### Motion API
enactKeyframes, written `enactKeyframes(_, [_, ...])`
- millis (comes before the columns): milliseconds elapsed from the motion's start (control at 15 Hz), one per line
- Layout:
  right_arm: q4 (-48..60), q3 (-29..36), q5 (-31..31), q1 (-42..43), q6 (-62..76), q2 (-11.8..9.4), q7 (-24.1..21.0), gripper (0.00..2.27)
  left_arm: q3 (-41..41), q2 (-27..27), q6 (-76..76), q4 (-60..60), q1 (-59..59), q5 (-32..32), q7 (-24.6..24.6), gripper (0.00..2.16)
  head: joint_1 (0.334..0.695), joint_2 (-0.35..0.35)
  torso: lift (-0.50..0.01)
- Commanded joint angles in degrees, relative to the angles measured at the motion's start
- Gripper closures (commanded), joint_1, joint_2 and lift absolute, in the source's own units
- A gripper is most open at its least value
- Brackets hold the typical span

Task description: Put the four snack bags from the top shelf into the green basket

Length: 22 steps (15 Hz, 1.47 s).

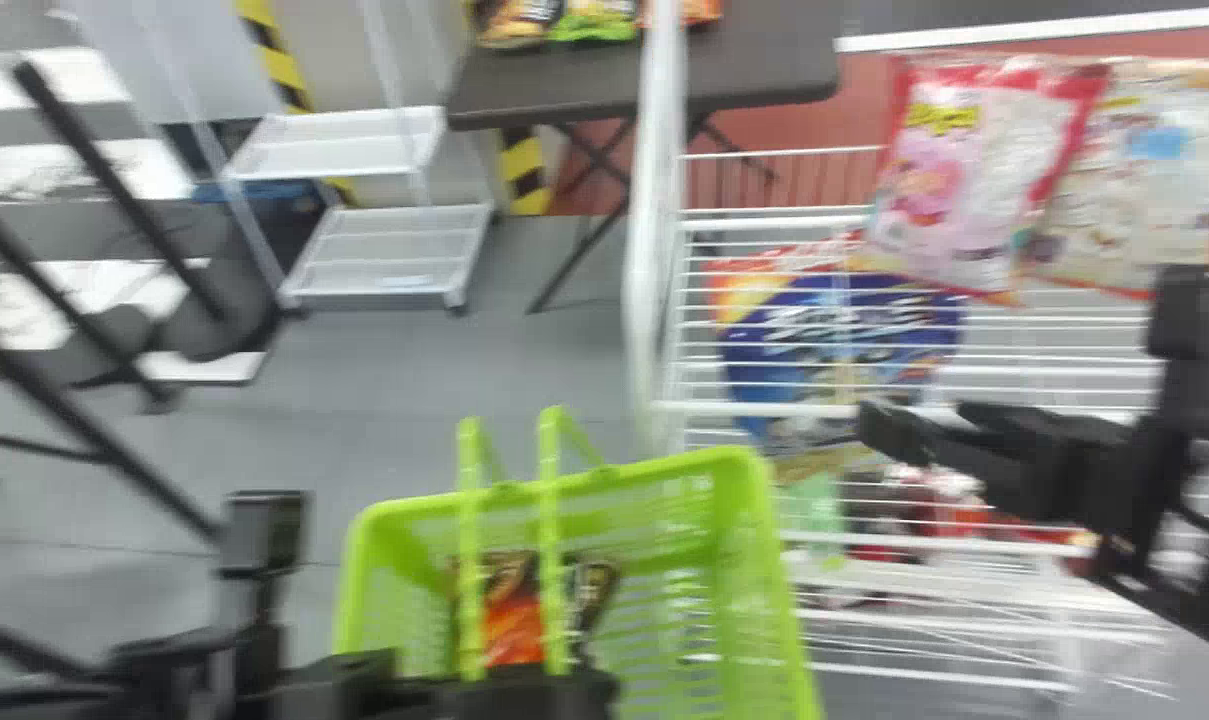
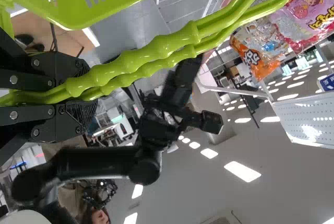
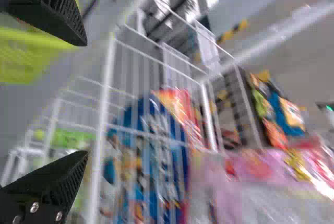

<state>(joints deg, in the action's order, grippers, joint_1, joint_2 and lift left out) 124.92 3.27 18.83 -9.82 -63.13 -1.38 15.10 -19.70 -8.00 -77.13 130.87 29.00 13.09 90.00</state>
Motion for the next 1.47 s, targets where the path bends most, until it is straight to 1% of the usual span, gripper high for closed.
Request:
enactKeyframes(0, [-9.1,0.7,-3.0,6.0,11.0,-0.1,-1.1,0.06,0.0,-0.1,0.0,0.0,0.0,0.0,0.6,2.15,0.695,0.044,0.000])
enactKeyframes(67, [-13.8,0.4,-5.2,8.3,18.5,-0.1,-1.1,0.06,0.2,-0.4,0.0,-0.1,-0.3,0.0,0.6,2.15,0.695,0.001,0.000])
enactKeyframes(133, [-18.0,0.4,-6.3,10.7,22.2,-0.1,-1.1,0.06,0.8,-0.7,-0.2,-0.2,-0.8,0.0,0.6,2.15,0.695,-0.020,0.000])
enactKeyframes(267, [-25.8,0.1,-8.3,16.0,25.4,-0.1,-1.4,0.06,0.8,-0.9,0.0,-0.6,-1.2,0.1,0.6,2.15,0.695,-0.052,0.000])
enactKeyframes(400, [-33.3,-1.2,-9.8,20.4,30.8,-0.1,-4.2,0.07,0.5,-0.9,0.0,-0.9,-1.1,0.1,0.6,2.15,0.695,-0.068,0.000])
enactKeyframes(533, [-40.1,-2.8,-10.9,24.7,32.4,-0.1,-4.4,0.07,0.6,-0.9,0.0,-1.1,-1.1,0.1,0.6,2.15,0.695,-0.077,0.000])
enactKeyframes(600, [-42.7,-4.0,-11.0,26.2,33.8,-0.1,-4.4,0.11,0.7,-0.9,0.0,-1.3,-1.1,0.1,0.6,2.15,0.695,-0.075,0.000])
enactKeyframes(667, [-44.0,-4.8,-11.1,27.0,33.8,-0.1,-4.4,0.29,0.7,-0.9,0.2,-1.5,-1.1,0.1,0.6,2.15,0.695,-0.069,0.000])
enactKeyframes(733, [-44.5,-5.0,-11.3,27.4,33.8,-0.1,-3.9,0.63,0.7,-0.9,0.2,-1.6,-1.1,0.1,0.6,2.15,0.695,-0.052,0.000])
enactKeyframes(800, [-44.7,-5.6,-11.3,27.4,33.8,-0.1,-3.6,1.24,0.6,-0.9,0.2,-1.6,-1.1,0.0,0.6,2.15,0.695,-0.044,0.000])
enactKeyframes(867, [-44.6,-5.7,-11.3,27.4,33.8,-0.1,-4.0,1.92,0.5,-0.9,0.2,-1.8,-1.2,0.0,0.6,2.15,0.695,-0.037,0.000])
enactKeyframes(933, [-44.6,-5.8,-11.3,27.4,33.5,-0.1,-4.2,2.23,0.5,-0.9,0.2,-1.9,-1.2,0.0,0.6,2.15,0.695,-0.032,0.000])
enactKeyframes(1200, [-43.5,-5.6,-11.2,26.3,33.6,-0.2,-3.2,2.25,0.6,-0.9,0.2,-2.1,-1.6,0.0,0.6,2.15,0.695,-0.023,0.000])
enactKeyframes(1400, [-37.6,-5.0,-10.4,22.3,33.5,-0.2,-2.9,2.25,0.5,-0.9,0.0,-2.3,-1.6,0.0,0.6,2.15,0.695,-0.023,0.000])
